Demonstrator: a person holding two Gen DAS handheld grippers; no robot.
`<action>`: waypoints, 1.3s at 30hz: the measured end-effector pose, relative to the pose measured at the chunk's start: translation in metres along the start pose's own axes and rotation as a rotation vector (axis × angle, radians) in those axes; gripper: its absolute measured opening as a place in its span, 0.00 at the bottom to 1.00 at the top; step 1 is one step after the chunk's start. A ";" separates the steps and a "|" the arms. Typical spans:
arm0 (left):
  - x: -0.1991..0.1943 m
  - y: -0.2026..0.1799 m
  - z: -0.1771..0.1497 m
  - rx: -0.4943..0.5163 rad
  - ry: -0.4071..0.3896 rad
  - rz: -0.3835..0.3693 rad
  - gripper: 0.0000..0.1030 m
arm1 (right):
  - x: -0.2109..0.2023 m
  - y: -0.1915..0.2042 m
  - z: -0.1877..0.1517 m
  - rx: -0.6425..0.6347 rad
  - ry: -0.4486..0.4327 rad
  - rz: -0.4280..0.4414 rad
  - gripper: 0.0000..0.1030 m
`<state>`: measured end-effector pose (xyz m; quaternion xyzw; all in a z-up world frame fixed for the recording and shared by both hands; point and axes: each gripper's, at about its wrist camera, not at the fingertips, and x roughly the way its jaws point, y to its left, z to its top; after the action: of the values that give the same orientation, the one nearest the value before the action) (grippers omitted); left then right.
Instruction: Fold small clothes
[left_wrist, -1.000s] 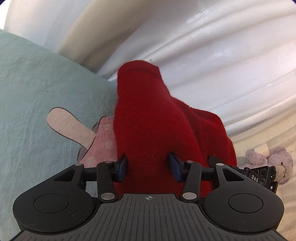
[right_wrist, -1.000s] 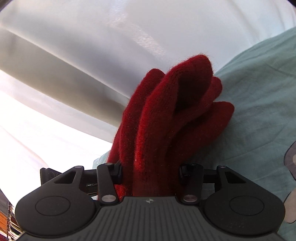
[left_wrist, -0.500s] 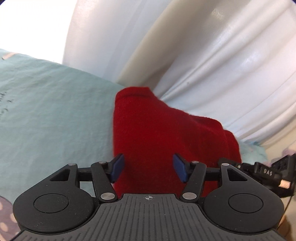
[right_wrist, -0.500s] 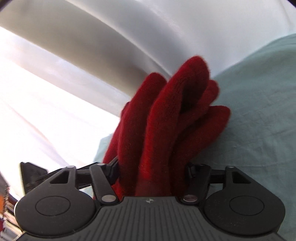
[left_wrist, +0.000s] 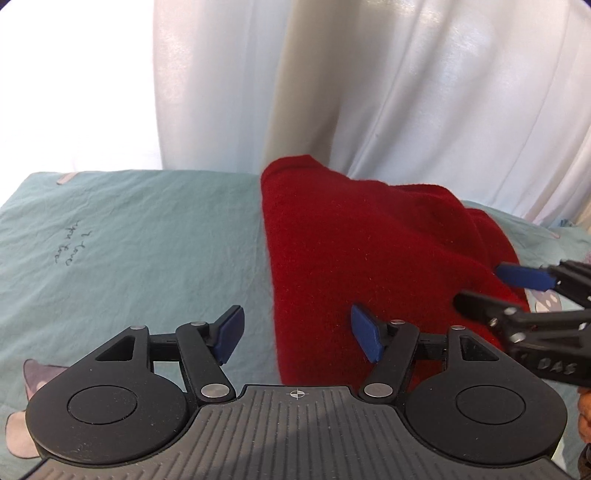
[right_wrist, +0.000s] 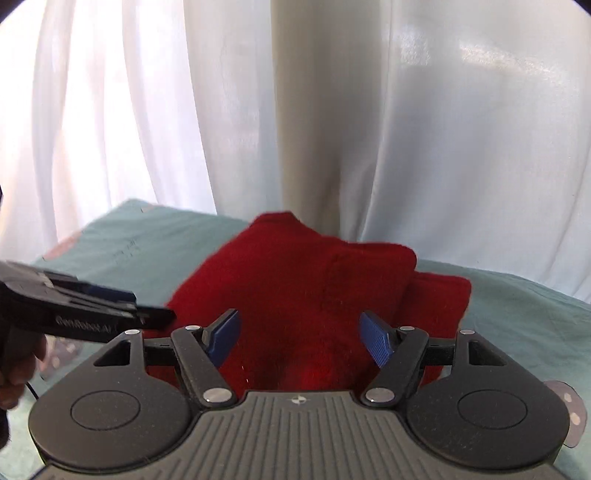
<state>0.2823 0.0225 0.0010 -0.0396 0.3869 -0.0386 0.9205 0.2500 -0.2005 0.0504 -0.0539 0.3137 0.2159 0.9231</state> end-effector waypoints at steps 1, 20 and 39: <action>0.001 -0.001 -0.001 0.002 0.006 -0.016 0.67 | 0.009 0.004 -0.008 -0.017 0.052 -0.033 0.60; -0.045 -0.008 -0.074 0.046 0.093 0.033 0.97 | -0.042 0.033 -0.037 0.127 0.207 -0.299 0.96; -0.090 -0.028 -0.107 0.086 0.143 0.087 0.99 | -0.094 0.075 -0.063 0.212 0.246 -0.326 0.96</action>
<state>0.1418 -0.0010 -0.0064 0.0196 0.4511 -0.0179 0.8921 0.1161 -0.1824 0.0597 -0.0325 0.4318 0.0218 0.9011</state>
